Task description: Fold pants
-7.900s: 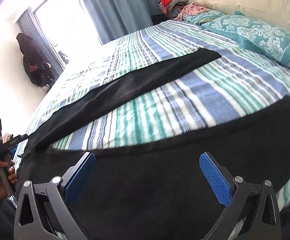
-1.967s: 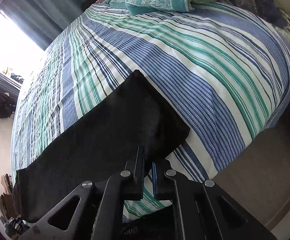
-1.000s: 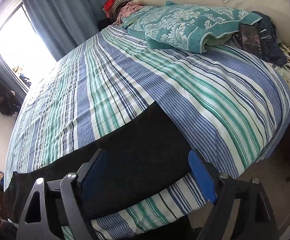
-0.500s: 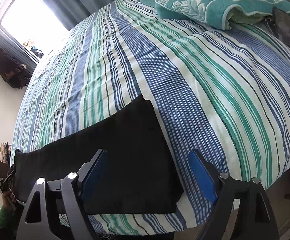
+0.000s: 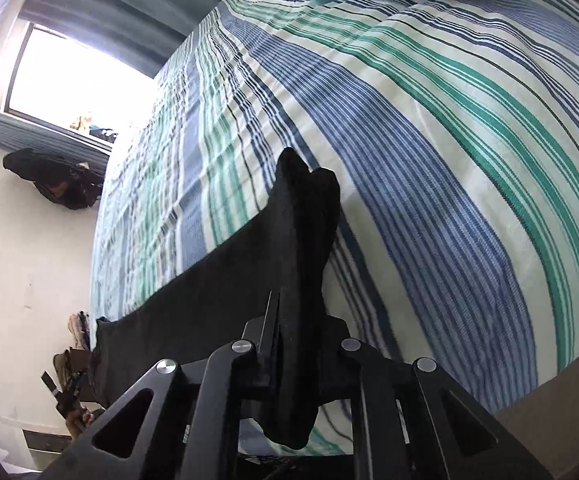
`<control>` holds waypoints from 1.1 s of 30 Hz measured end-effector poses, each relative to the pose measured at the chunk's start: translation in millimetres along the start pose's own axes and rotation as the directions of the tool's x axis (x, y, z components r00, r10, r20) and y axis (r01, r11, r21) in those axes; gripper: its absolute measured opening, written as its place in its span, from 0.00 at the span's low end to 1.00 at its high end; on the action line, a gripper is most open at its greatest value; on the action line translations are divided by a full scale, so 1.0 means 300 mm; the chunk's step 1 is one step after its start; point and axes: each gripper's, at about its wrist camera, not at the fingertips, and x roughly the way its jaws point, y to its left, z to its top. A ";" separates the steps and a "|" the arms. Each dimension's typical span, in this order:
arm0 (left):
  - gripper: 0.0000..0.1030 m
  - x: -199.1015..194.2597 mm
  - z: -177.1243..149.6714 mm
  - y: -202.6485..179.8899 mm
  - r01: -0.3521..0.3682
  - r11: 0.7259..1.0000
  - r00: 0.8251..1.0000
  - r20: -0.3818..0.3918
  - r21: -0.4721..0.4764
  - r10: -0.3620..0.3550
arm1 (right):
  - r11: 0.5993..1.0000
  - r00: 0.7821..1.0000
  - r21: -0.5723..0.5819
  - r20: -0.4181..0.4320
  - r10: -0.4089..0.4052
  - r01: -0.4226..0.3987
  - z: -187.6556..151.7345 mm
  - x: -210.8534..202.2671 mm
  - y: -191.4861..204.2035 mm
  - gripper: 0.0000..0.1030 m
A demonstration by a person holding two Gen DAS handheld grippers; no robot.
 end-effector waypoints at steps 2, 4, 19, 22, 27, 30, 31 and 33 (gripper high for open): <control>0.77 0.004 -0.012 -0.016 0.025 1.000 1.000 0.001 -0.004 -0.025 | 0.995 0.994 0.019 0.052 0.094 -0.095 -0.028 -0.033 0.052 0.12; 0.77 0.025 -0.041 -0.027 0.039 0.999 0.999 -0.011 0.011 -0.038 | 0.988 0.985 0.020 0.082 0.150 -0.152 -0.057 -0.050 0.110 0.13; 0.76 0.056 -0.120 -0.001 0.074 0.997 0.996 -0.043 0.008 -0.073 | 0.939 0.942 -0.078 -0.017 0.336 -0.336 -0.426 0.321 0.681 0.13; 0.76 0.061 -0.126 0.001 0.078 0.997 0.996 -0.048 0.006 -0.077 | 0.938 0.944 -0.101 -0.040 0.328 -0.331 -0.508 0.447 0.802 0.13; 0.77 0.083 -0.143 -0.020 0.058 0.997 0.996 -0.067 0.053 -0.055 | 0.922 0.994 -0.373 -0.053 0.092 -0.105 -0.699 0.605 0.997 0.26; 0.77 0.075 -0.155 -0.043 0.052 0.994 0.997 -0.066 0.100 -0.046 | 0.849 0.998 -0.526 -0.055 0.014 -0.041 -0.776 0.626 1.076 0.63; 0.77 0.066 -0.156 -0.052 0.056 0.992 0.997 -0.065 0.111 -0.049 | 0.825 0.999 -0.564 -0.039 0.019 -0.038 -0.791 0.593 1.077 0.69; 0.77 0.024 -0.158 -0.080 0.064 0.988 0.997 -0.046 0.142 -0.058 | 0.787 0.999 -0.617 0.022 0.034 -0.013 -0.793 0.524 1.098 0.70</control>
